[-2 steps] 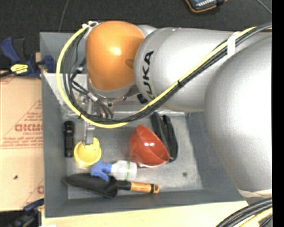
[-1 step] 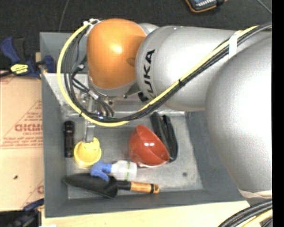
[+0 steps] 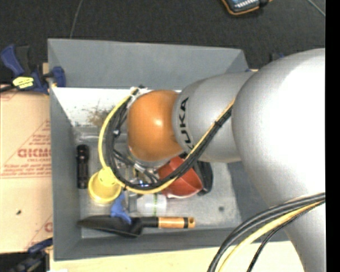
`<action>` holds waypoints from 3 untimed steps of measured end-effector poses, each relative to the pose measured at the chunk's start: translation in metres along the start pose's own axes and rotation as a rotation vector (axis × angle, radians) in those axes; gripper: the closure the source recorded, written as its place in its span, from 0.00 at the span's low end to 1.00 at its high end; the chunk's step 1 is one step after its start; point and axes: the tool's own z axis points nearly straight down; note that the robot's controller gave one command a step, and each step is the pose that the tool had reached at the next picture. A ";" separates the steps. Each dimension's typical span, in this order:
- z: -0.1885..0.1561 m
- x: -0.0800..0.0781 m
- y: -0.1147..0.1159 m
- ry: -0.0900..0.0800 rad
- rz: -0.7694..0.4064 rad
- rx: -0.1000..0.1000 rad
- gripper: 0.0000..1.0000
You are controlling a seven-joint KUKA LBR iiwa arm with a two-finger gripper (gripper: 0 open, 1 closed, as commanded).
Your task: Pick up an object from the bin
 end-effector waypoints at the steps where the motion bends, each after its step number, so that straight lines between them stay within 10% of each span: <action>1: -0.060 0.009 -0.006 -0.009 -0.385 -0.001 0.00; 2: -0.018 0.055 -0.066 0.008 -0.142 0.001 0.00; 3: 0.007 0.042 -0.020 -0.007 -0.328 0.002 0.00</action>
Offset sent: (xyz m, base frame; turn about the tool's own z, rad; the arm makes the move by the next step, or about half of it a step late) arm -0.0408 -0.0734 0.0178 -0.1438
